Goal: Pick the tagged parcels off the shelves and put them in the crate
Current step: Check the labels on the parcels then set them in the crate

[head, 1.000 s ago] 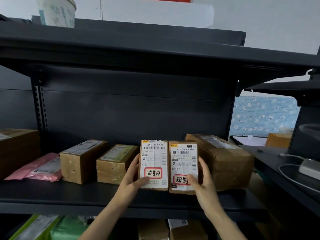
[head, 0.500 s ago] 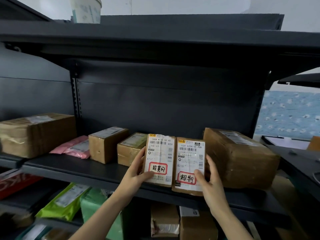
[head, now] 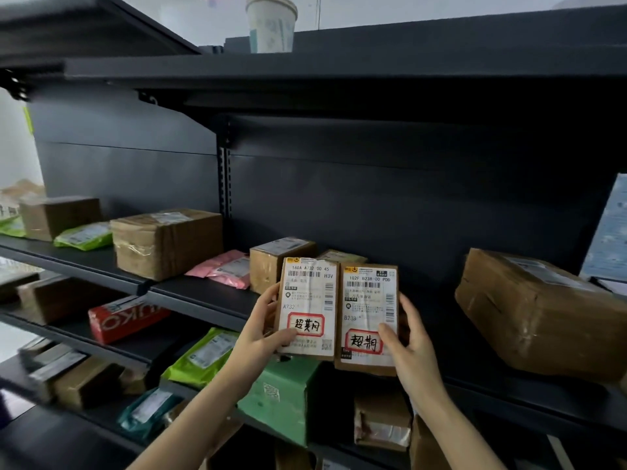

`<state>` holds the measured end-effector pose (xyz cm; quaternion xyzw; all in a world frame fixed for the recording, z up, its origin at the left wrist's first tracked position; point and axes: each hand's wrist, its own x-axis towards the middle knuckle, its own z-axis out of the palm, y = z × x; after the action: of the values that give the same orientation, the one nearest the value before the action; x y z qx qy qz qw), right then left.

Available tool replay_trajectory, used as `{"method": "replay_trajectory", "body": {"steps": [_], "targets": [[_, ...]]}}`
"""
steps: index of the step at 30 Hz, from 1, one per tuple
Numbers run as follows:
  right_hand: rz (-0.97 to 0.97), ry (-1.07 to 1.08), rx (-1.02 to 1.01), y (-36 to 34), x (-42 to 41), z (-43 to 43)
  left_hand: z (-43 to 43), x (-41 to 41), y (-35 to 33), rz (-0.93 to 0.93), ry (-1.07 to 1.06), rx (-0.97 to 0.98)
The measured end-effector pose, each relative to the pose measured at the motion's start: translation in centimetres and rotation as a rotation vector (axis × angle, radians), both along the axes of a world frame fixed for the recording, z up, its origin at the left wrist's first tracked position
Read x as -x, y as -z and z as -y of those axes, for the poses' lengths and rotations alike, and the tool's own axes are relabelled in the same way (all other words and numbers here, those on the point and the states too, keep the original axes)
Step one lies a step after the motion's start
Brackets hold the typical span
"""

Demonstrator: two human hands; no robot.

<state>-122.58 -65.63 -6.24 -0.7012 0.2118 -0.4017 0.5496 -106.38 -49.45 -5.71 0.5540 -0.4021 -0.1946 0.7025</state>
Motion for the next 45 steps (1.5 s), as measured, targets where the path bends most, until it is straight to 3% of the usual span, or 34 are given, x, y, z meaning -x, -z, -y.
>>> {"method": "replay_trajectory", "body": {"steps": [18, 29, 45], "targets": [[-0.059, -0.255, 0.003, 1.1, -20.5, -23.2, -27.1, -16.0, 1.8, -0.05, -0.232, -0.02], [-0.065, -0.537, 0.014, 2.5, -33.7, -36.3, -42.6, -22.1, 3.3, -0.048, -0.533, -0.04], [-0.046, -0.89, -0.091, 4.3, -57.7, -46.1, -52.7, -38.9, 4.1, -0.06, -0.846, -0.124]]}}
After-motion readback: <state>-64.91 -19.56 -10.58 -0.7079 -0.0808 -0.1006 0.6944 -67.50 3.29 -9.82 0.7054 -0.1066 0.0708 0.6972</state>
